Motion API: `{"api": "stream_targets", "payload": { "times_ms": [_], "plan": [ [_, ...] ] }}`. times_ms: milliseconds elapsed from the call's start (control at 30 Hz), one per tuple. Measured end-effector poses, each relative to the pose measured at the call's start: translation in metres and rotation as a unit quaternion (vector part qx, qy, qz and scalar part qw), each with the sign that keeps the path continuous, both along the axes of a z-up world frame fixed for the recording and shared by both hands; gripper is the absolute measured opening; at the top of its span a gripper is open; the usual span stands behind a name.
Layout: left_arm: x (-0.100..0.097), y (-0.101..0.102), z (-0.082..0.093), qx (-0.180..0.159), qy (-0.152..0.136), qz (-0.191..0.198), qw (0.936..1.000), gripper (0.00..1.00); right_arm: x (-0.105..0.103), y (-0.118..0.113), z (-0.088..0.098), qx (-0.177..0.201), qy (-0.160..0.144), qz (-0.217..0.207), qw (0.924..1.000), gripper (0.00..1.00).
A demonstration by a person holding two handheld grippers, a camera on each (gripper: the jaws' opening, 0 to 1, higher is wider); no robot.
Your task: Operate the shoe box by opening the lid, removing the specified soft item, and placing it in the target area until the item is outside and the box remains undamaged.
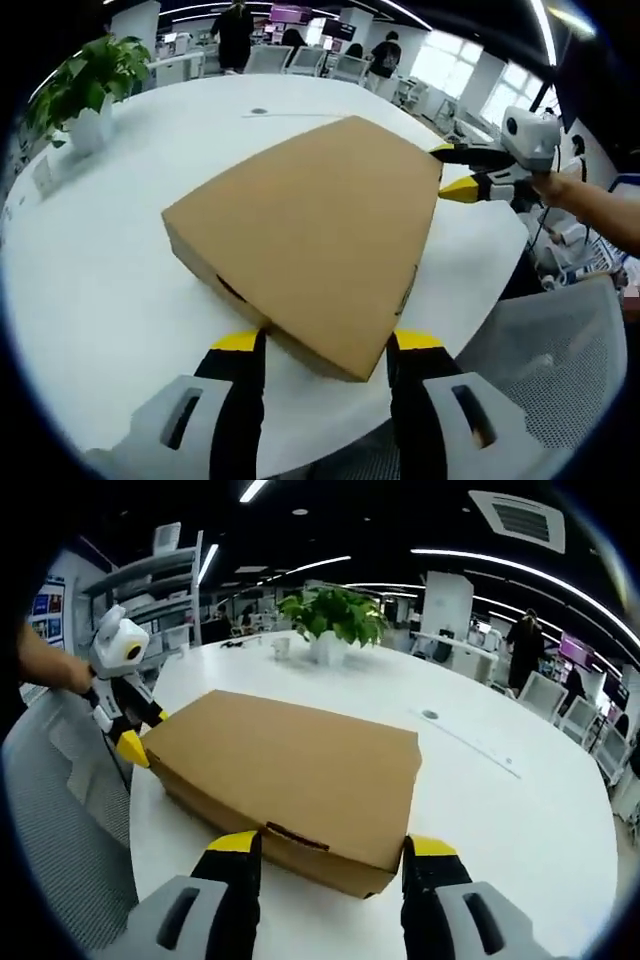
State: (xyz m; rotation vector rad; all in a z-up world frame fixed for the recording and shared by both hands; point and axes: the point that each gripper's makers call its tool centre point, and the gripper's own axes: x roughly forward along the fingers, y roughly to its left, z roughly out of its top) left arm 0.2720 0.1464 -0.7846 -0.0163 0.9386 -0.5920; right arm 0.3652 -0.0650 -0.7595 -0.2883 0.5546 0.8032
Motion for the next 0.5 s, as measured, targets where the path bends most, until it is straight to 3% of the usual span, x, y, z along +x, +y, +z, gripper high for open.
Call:
{"api": "stream_targets", "payload": {
  "times_ms": [500],
  "plan": [
    [0.014,0.021,0.0,-0.001,-0.012,-0.023,0.9997,0.5,-0.011,0.014,0.005,0.012,-0.003,-0.042,0.999,0.51]
  ]
}}
